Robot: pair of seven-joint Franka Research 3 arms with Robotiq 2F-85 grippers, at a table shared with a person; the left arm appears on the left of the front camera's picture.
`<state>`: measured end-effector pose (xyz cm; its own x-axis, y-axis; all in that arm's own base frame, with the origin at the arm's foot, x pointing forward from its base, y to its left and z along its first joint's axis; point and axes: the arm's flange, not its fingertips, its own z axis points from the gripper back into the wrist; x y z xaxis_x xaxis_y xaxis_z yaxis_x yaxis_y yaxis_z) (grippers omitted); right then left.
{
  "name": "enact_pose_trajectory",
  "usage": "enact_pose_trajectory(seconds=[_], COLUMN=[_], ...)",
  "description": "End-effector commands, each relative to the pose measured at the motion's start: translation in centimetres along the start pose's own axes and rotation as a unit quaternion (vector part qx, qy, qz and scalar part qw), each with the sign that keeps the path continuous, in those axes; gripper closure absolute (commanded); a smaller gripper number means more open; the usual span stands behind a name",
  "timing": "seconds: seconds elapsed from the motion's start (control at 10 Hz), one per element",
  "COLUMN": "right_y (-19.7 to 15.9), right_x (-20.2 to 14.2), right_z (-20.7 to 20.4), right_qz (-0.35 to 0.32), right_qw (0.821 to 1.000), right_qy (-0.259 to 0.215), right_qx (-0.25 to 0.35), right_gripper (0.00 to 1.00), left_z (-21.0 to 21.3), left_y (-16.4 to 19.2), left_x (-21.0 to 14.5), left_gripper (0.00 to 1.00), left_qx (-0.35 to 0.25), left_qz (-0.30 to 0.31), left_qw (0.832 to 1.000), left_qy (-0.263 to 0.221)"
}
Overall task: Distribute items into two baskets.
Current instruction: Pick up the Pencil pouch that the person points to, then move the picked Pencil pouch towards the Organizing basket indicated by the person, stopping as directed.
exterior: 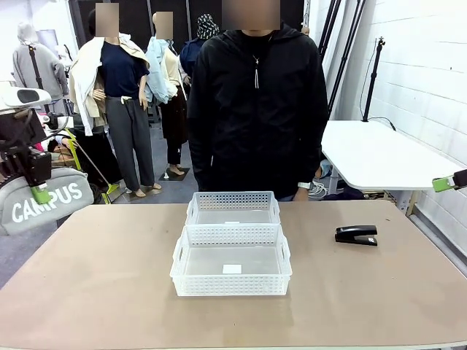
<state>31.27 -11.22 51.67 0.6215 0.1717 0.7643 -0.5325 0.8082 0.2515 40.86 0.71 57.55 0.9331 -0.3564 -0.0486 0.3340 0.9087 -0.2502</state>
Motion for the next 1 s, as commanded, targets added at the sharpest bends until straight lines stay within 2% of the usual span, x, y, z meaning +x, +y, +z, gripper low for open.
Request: enact_pose_trajectory(seconds=[0.0,0.9], right_y=[0.08,0.08], right_x=[0.10,0.10], right_z=[-0.12,-0.12], right_qz=[-0.006,-0.006], right_qw=[1.000,1.000], right_qy=[-0.001,-0.001], right_qx=[0.007,0.007], right_gripper=[0.00,0.00], left_z=[0.45,0.45], left_y=[-0.20,-0.20], left_x=[-0.21,-0.21], left_gripper=[0.85,0.85], left_qx=[0.008,0.008], left_qz=[0.013,0.013], left_qw=[1.000,1.000], left_qy=[-0.021,-0.021])
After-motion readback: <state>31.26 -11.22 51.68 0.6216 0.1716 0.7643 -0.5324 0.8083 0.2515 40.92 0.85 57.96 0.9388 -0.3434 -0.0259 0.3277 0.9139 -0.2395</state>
